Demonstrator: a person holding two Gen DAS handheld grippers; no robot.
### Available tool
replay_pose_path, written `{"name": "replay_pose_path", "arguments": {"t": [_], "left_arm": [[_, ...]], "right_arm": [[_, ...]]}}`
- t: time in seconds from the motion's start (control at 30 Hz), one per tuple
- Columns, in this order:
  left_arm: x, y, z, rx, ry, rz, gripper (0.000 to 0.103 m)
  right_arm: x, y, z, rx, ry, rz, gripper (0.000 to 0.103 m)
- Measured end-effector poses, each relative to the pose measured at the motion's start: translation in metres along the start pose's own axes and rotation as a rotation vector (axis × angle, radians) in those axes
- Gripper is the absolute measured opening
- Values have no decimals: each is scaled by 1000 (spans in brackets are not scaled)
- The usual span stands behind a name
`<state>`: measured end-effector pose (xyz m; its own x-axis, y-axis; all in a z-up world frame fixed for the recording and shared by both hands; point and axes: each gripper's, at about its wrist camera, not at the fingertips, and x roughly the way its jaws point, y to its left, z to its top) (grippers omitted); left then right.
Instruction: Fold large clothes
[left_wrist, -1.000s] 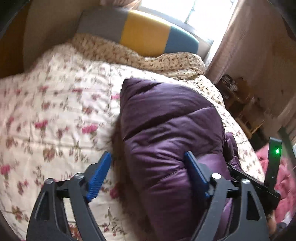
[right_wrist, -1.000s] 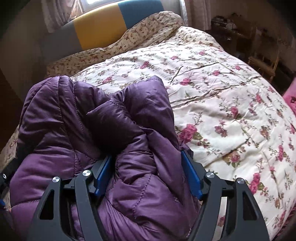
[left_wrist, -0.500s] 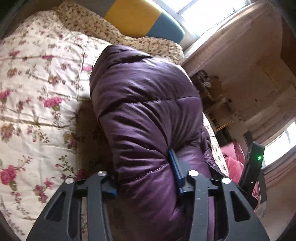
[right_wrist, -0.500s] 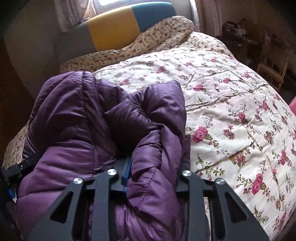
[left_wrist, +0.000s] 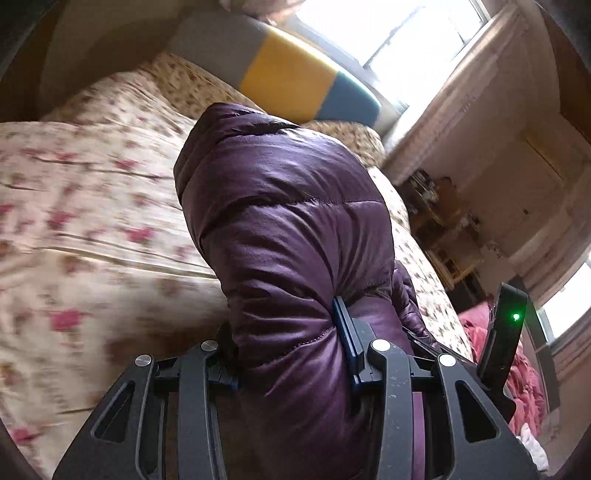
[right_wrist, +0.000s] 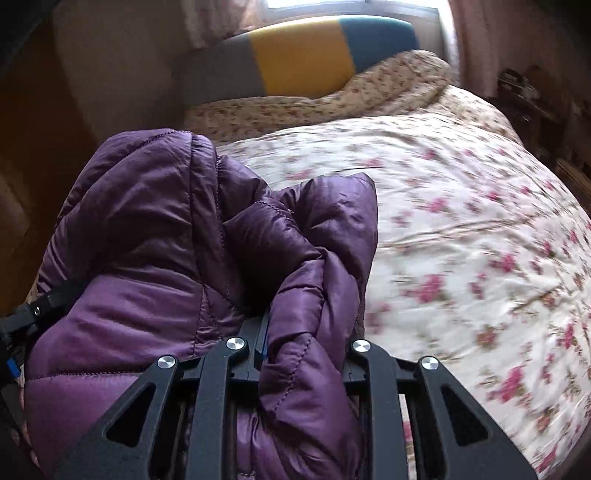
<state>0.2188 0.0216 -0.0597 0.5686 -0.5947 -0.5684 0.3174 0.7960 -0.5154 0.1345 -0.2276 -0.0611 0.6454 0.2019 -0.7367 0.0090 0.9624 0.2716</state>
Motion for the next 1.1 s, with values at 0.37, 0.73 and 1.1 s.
{"name": "replay_pose_path", "arguments": {"t": [0.37,0.73,1.1], "left_arm": [[-83,86,-11,-91,-82,97,40],[-81,132,-30,-173,-52,275,61],[-73,119,-39,-145,-71,368,62]], "right_arm": [[17,114,-18,-147,3,42,20],[52,136,-29,-209,-13,-6,30],[57,119,-43,-193,-20,39,37]]}}
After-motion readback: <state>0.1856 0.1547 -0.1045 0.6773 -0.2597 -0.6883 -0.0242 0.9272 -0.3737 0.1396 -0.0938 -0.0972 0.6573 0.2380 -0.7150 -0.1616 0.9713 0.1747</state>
